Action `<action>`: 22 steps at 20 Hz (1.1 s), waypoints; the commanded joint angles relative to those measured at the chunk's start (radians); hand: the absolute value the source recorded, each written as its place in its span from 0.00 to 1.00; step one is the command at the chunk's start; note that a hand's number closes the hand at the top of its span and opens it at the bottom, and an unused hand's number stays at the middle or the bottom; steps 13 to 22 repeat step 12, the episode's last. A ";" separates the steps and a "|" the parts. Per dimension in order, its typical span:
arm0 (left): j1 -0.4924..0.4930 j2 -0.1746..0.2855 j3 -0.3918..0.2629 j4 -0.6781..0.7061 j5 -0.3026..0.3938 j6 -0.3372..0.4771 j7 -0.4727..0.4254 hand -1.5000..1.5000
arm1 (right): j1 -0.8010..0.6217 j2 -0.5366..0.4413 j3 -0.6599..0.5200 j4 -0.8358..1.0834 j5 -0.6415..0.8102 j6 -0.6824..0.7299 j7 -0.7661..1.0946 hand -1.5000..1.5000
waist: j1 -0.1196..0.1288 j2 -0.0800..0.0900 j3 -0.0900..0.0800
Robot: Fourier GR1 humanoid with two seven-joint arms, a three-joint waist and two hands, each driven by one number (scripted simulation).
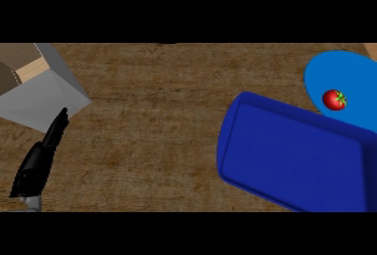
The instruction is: Pick the tomato from the tray and place it in the plate
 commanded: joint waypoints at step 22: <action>0.007 0.005 0.005 0.004 0.002 -0.007 -0.019 0.50 | 0.114 -0.092 -0.045 -0.085 -0.048 0.125 -0.054 0.00 | 0.013 0.011 0.008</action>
